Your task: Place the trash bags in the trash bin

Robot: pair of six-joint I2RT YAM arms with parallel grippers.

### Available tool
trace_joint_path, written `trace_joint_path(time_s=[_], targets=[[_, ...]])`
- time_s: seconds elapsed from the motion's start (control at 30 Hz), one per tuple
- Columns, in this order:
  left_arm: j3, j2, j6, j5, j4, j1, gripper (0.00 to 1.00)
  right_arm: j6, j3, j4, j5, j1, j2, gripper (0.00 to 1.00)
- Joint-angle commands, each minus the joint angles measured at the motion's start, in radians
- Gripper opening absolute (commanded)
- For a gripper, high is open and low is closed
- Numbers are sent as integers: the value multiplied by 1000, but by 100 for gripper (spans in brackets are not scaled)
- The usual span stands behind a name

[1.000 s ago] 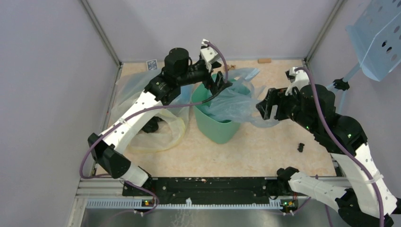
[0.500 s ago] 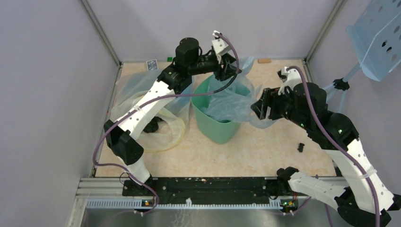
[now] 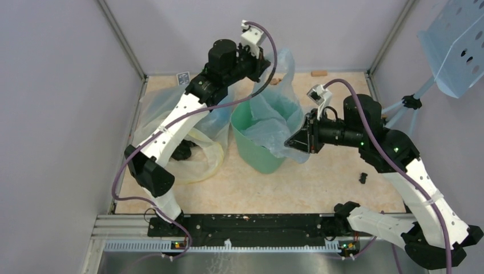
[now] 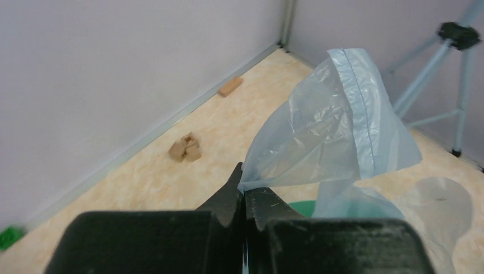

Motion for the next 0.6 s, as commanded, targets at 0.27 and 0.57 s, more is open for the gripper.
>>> trace_joint_path(time_s=[0.27, 0.57], targets=[[54, -64, -169, -248, -252, 141, 0, -20, -130, 118, -286, 121, 37, 20], [-33, -125, -167, -234, -282, 207, 0, -8, -170, 141, -118, 348, 130, 20]])
